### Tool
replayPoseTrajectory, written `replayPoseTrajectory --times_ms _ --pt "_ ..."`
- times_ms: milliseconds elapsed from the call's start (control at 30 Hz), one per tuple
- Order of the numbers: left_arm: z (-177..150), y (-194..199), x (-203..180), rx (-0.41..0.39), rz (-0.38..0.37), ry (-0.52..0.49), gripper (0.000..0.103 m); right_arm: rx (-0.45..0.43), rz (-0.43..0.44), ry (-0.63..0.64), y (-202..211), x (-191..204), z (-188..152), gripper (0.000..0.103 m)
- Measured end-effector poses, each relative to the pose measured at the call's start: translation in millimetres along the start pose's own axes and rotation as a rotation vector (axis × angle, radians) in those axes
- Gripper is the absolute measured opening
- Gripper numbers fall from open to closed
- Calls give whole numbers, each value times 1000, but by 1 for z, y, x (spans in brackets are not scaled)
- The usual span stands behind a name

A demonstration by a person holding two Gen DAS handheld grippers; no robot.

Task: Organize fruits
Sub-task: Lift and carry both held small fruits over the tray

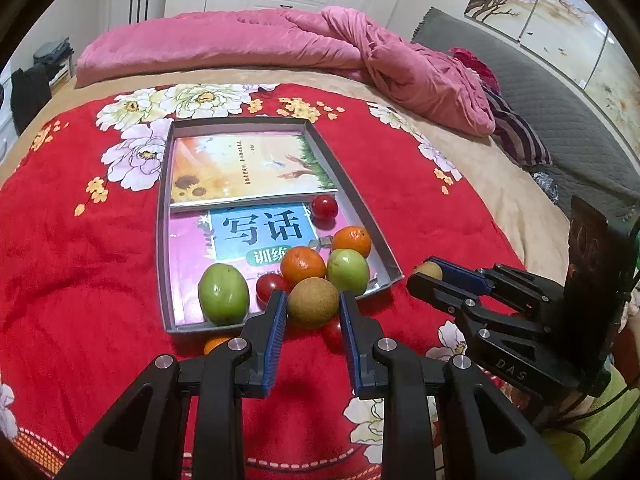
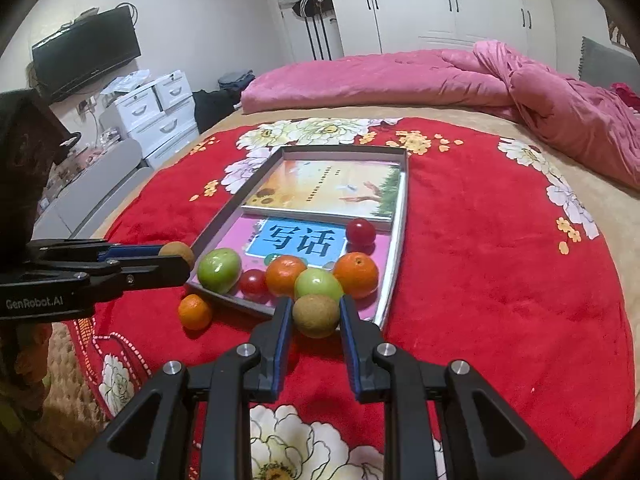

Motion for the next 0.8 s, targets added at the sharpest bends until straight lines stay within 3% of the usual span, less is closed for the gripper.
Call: replayPoseTrajectory --times_ms 433,800 --pt "8 -34 -7 27 22 -20 27 -6 -46 0 -15 -19 18 24" --pt "0 -62 -14 63 48 -59 27 29 -60 8 -33 -19 7 24"
Point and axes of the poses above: each gripper's, at about its wrist camera, not at the fingertips, and y roughly against the way its jaws point, x to its left, z to its top, the point moved 6 cm from there along -y, roughly the way its jaws point, and after that the axes turned 3 degrees about z, right-handed, at the moved point
